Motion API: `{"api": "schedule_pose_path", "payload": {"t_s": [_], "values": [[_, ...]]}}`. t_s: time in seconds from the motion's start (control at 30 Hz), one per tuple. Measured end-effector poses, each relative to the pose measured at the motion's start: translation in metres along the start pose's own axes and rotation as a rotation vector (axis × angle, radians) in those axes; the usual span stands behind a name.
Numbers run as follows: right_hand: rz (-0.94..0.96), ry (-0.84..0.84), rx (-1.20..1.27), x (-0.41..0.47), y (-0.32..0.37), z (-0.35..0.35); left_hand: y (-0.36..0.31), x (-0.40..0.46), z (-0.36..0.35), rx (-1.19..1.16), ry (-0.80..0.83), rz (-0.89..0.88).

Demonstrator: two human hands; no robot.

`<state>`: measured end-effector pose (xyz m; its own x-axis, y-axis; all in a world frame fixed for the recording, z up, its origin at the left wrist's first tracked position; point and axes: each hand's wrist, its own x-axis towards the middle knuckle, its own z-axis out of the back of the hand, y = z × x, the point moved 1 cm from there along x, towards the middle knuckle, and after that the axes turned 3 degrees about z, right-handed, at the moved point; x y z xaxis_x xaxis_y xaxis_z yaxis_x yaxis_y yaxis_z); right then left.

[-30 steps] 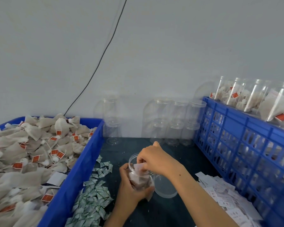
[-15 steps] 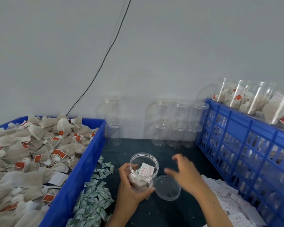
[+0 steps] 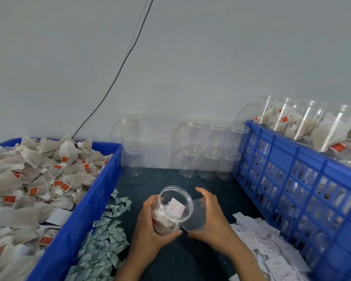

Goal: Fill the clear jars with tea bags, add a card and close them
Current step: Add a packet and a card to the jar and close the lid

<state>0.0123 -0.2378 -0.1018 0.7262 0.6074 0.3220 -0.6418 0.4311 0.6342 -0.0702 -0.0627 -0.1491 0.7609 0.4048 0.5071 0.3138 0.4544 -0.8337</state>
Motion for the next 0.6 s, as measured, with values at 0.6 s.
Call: {"api": "schedule_pose_path", "payload": {"t_s": [0.6], "values": [[0.178, -0.207, 0.343, -0.001, 0.040, -0.022, -0.004, 0.003, 0.014, 0.348, 0.233, -0.054]]}}
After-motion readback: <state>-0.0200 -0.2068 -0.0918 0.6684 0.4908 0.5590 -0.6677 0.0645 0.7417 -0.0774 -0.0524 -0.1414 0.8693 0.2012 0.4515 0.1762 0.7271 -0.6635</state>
